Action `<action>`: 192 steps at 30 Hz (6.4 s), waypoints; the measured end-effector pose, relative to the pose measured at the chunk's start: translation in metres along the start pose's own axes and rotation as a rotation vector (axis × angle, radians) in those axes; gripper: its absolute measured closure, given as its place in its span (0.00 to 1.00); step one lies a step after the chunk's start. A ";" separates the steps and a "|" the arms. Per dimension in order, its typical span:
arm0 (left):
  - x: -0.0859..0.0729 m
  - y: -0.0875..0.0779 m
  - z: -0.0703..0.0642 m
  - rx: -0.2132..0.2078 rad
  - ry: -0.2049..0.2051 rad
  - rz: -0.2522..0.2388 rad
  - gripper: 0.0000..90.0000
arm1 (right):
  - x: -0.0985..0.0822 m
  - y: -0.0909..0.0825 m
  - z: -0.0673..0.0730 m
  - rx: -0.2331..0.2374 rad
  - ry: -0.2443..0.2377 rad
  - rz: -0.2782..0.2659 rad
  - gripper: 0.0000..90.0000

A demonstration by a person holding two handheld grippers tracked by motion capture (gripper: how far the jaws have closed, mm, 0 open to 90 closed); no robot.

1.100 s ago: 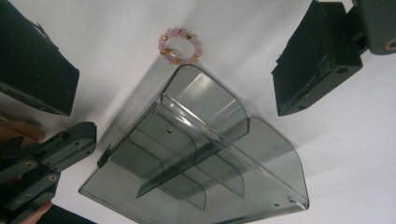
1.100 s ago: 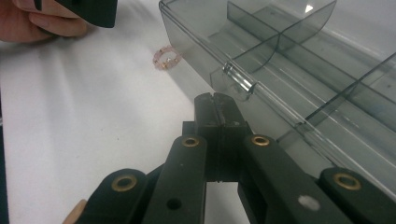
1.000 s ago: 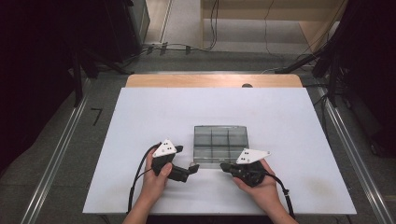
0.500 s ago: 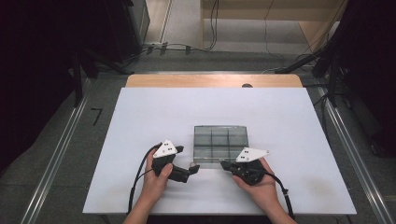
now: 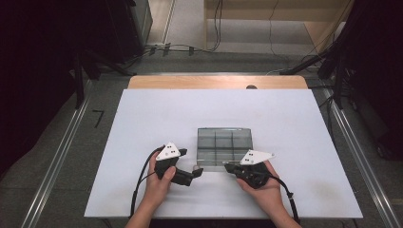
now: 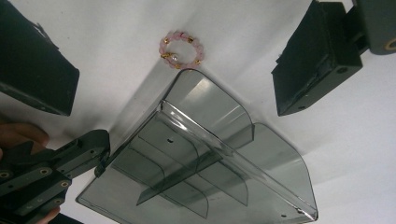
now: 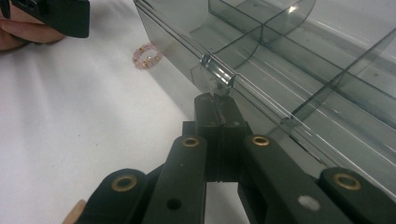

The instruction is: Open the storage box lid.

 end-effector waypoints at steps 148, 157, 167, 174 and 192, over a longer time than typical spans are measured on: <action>0.064 0.023 0.045 0.134 -0.005 -0.107 0.20 | 0.056 -0.073 -0.066 -0.094 0.101 -0.262 0.97; 0.069 0.017 0.048 0.128 -0.024 -0.137 0.50 | 0.056 -0.069 -0.065 -0.103 0.091 -0.250 0.97; 0.070 0.017 0.046 0.107 -0.018 -0.145 0.56 | 0.041 -0.077 -0.077 -0.105 0.111 -0.219 0.90; 0.073 0.016 0.046 0.100 -0.017 -0.157 0.56 | 0.042 -0.081 -0.089 -0.107 0.130 -0.215 0.60; 0.085 0.017 0.048 0.077 -0.021 -0.171 0.58 | 0.064 -0.069 -0.103 -0.081 0.073 -0.263 0.61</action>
Point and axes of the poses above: each handheld gripper's, and its own axes: y roughly forward along the jaws, x roughly out of its top, z roughly to its left, the point moved 7 cm from there along y, roughly forward along the jaws, and after that the axes turned 4 degrees about y, right-handed, at the moved point
